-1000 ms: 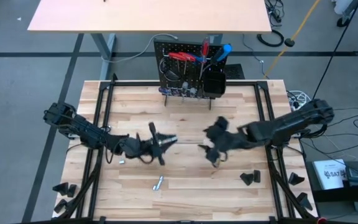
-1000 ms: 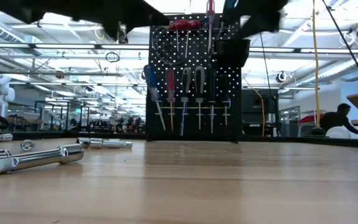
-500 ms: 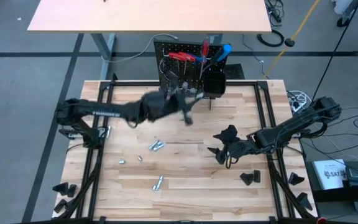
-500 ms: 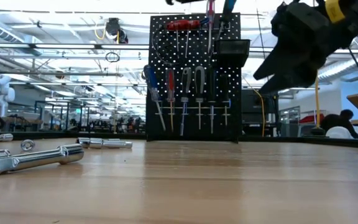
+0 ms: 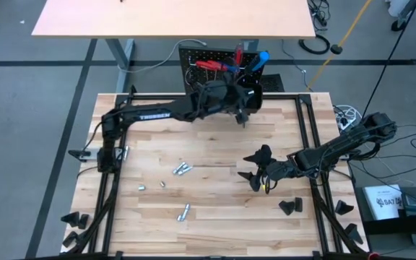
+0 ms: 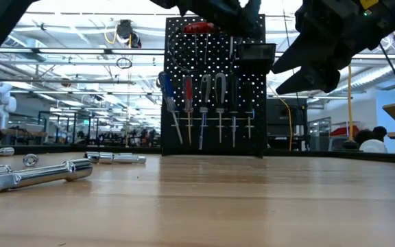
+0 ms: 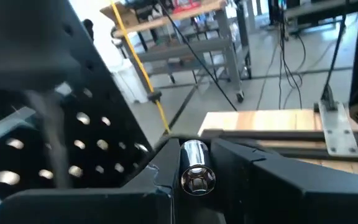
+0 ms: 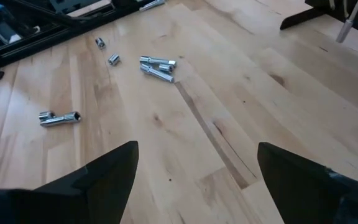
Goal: Hang tools onto peg board
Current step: Put the silver socket into the black bin on the peg board, then put the silver extension bar into the black bin on the peg board
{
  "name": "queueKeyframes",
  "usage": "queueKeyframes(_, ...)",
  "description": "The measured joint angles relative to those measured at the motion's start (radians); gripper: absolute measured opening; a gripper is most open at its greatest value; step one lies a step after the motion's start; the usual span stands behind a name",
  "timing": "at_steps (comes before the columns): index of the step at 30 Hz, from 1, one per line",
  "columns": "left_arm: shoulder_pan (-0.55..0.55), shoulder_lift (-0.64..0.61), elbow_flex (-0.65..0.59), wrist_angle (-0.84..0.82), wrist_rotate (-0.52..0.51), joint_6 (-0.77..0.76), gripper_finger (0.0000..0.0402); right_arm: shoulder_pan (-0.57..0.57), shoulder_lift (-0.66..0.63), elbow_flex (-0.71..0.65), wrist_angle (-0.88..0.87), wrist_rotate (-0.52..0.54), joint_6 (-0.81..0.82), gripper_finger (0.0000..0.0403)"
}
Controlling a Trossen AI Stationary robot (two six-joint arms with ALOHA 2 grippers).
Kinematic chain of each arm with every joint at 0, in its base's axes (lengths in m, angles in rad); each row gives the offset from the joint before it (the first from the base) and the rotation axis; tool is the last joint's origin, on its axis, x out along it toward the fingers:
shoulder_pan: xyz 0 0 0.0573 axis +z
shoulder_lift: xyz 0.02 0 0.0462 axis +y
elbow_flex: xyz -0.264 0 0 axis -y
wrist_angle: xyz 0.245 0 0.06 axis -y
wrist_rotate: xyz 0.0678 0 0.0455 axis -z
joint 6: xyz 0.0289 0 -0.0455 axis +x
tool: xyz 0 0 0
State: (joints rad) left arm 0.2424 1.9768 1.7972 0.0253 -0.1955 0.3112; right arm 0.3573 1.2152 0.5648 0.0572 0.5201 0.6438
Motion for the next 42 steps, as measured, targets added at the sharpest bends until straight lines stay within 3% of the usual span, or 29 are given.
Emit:
queueKeyframes(6,-0.001,0.011,0.007,-0.013,-0.039,-0.029,0.007,0.0,0.0,0.0,0.0,-0.002,-0.001,0.0322)
queueKeyframes(11,-0.008,0.008,0.007,-0.02,-0.168,-0.07,0.0181,0.0,0.0,0.0,0.0,-0.005,-0.001,0.0322)
queueKeyframes(14,-0.017,-0.009,0.007,-0.047,-0.174,-0.071,0.0245,0.0,0.0,0.0,0.0,-0.005,0.0,0.0322)
queueKeyframes(17,-0.029,-0.03,0.007,-0.069,-0.147,-0.079,0.0282,0.0,0.0,0.0,-0.001,-0.006,0.002,0.0322)
queueKeyframes(23,-0.083,-0.124,0.007,-0.234,-0.067,-0.078,0.0292,0.0,0.0,0.0,0.0,-0.029,0.009,0.0322)
queueKeyframes(28,-0.198,-0.243,-0.035,-0.448,-0.048,-0.079,0.0293,0.0,0.0,0.0,0.0,-0.029,0.048,0.0322)
queueKeyframes(32,-0.301,-0.373,-0.186,-0.501,-0.068,-0.15,0.0293,0.004,0.01,0.0,0.026,-0.083,-0.011,0.0322)
queueKeyframes(36,-0.396,-0.546,-0.438,-0.453,-0.142,-0.319,0.0294,0.005,0.08,0.001,0.191,-0.153,-0.078,0.0322)
queueKeyframes(42,-0.576,-0.75,-0.897,-0.211,-0.292,-0.597,0.0294,-0.008,0.312,0.016,0.52,-0.161,-0.293,0.0322)
